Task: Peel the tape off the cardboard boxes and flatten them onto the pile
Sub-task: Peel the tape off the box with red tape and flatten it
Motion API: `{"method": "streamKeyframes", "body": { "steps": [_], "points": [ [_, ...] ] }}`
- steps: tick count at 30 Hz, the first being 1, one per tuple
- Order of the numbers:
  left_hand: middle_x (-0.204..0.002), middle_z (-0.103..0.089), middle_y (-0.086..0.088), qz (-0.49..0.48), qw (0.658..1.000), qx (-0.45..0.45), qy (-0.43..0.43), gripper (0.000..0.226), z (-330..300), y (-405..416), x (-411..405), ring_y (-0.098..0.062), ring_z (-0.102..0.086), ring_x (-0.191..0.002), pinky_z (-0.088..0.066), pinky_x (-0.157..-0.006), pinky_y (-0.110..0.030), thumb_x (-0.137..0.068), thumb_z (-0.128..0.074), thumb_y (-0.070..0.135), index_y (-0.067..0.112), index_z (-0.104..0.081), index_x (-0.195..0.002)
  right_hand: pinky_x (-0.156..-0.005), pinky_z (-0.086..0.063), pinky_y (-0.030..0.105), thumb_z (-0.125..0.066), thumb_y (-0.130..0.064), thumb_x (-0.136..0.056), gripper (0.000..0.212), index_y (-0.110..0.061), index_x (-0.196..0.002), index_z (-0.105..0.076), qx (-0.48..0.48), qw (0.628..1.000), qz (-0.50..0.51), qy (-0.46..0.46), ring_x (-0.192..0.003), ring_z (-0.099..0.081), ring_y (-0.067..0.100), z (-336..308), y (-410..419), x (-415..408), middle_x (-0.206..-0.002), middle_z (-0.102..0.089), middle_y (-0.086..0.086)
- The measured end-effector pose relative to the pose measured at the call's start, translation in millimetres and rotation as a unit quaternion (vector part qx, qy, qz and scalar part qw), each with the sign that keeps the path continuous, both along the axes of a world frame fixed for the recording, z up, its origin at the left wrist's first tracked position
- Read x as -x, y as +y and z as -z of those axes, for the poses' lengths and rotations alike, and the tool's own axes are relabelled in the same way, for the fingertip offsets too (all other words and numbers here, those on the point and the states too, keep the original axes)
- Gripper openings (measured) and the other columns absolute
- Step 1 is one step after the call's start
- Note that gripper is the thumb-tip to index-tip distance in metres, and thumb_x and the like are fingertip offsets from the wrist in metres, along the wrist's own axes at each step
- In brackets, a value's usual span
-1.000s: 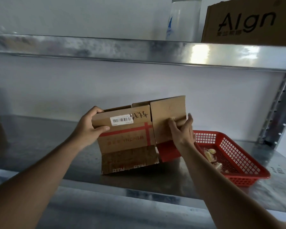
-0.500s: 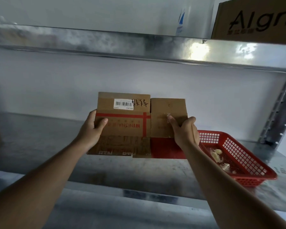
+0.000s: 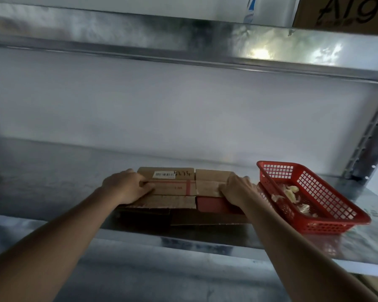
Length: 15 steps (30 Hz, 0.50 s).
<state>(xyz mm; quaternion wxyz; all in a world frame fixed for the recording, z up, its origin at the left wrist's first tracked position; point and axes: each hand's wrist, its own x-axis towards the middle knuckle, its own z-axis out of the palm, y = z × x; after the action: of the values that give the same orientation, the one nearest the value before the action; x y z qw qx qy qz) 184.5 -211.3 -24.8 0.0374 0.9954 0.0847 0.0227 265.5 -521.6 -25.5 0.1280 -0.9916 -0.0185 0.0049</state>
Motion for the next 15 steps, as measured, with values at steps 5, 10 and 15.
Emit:
{"method": "streamKeyframes", "body": {
  "steps": [5, 10, 15],
  "points": [
    [-0.148, -0.051, 0.0, 0.014, 0.989, -0.13, 0.068, 0.078, 4.3, -10.5, 4.4, -0.04, -0.039, -0.142, -0.034, -0.111, -0.054, -0.086, -0.019, 0.092, 0.051, -0.048, -0.146, -0.108, -0.04, 0.051, -0.055, -0.027, -0.099, 0.03, -0.017, -0.127, -0.058, 0.064, 0.995, -0.061, -0.056, -0.125, -0.047, 0.036, 19.2, 12.7, 9.8, -0.136, -0.047, 0.017],
    [-0.174, 0.003, -0.008, 0.119, 0.99, -0.051, 0.06, 0.096, 17.3, -18.7, 0.5, -0.035, 0.009, -0.159, 0.0, -0.126, -0.055, -0.081, -0.015, 0.098, 0.048, -0.01, -0.162, -0.113, -0.033, 0.065, -0.031, -0.082, -0.093, 0.06, -0.051, -0.144, -0.045, 0.009, 0.975, -0.221, -0.03, -0.143, -0.037, 0.033, 19.9, 45.1, 29.0, -0.154, -0.044, 0.004],
    [-0.173, 0.017, 0.0, 0.141, 0.987, 0.0, 0.081, 0.108, 32.3, -5.9, -3.5, -0.024, 0.017, -0.158, 0.004, -0.126, -0.05, -0.069, -0.01, 0.107, 0.052, 0.007, -0.16, -0.119, 0.001, 0.073, -0.005, -0.104, -0.071, 0.092, -0.063, -0.153, 0.003, 0.059, 0.964, -0.259, -0.007, -0.158, 0.012, 0.035, 37.4, 60.2, 33.9, -0.173, 0.007, -0.003]
  ]
}}
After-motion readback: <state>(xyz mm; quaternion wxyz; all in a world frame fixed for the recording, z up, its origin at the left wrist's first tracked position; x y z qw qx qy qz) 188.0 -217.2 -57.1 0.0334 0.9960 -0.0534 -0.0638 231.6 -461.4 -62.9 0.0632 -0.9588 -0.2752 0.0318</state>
